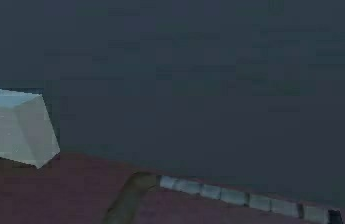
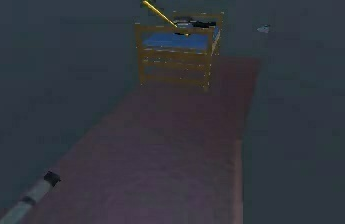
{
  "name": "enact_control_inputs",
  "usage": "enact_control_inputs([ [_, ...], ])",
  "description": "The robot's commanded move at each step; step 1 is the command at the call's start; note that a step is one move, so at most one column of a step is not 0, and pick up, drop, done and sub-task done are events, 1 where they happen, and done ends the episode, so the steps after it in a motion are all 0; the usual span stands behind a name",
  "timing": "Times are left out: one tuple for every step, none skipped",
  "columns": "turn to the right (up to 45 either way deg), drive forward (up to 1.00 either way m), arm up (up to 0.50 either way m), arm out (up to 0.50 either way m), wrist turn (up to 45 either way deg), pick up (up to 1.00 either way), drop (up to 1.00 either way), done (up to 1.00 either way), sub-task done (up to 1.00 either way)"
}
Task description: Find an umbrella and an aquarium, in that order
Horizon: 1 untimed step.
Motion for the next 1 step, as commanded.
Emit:
enact_control_inputs([
  [15.0,0.00,0.00,0.00,0.0,0.00,0.00,0.00,0.00],
])
